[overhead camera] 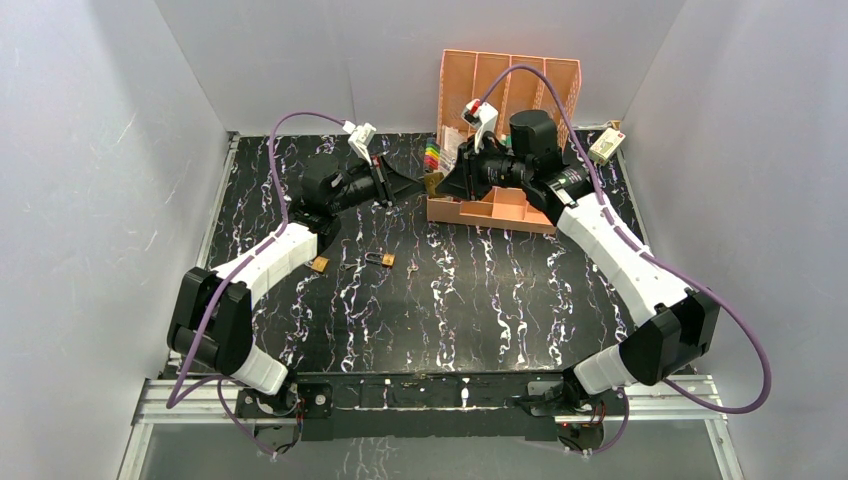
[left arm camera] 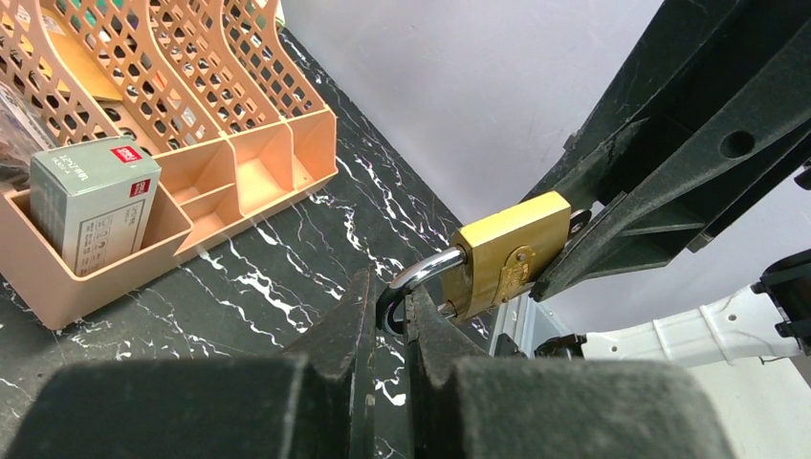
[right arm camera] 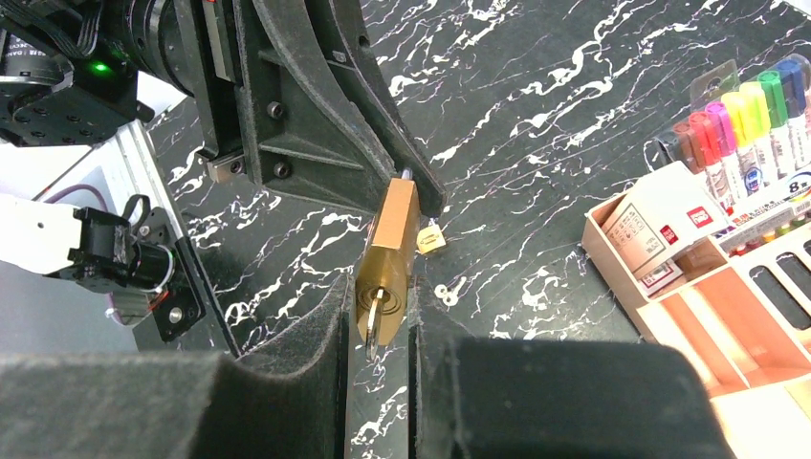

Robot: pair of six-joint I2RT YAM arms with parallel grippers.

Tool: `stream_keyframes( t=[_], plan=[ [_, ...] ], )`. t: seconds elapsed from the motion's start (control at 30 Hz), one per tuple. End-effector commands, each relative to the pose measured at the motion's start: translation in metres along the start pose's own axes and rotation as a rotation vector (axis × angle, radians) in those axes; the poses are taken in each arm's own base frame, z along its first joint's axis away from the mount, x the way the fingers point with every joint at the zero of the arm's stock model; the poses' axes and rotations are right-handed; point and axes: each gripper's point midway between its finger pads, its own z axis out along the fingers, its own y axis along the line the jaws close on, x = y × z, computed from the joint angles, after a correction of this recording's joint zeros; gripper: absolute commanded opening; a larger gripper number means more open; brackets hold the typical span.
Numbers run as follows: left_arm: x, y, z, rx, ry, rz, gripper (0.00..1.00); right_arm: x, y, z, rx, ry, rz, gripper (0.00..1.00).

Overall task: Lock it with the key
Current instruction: Lock the lock.

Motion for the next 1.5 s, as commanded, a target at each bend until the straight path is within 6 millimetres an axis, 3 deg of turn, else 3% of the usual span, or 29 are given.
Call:
stream_keyframes(
  t=[0.0, 0.2, 0.53, 0.97, 1.47],
  plan=[
    [-0.011, -0.137, -0.004, 0.404, 0.024, 0.148, 0.00, -0.015, 0.060, 0.024, -0.250, -0.068, -0.113, 0.00],
    [0.004, -0.158, -0.021, 0.544, 0.100, 0.220, 0.00, -0.021, 0.068, 0.014, -0.284, -0.089, -0.141, 0.00],
    [0.010, -0.169, -0.039, 0.597, 0.128, 0.283, 0.00, -0.030, 0.054, -0.016, -0.269, -0.134, -0.119, 0.00],
    [0.011, -0.187, -0.055, 0.670, 0.153, 0.338, 0.00, -0.020, 0.086, -0.038, -0.504, -0.114, -0.127, 0.00],
    [0.010, -0.197, -0.065, 0.718, 0.138, 0.424, 0.00, -0.003, 0.094, -0.048, -0.667, -0.059, -0.090, 0.00]
  ],
)
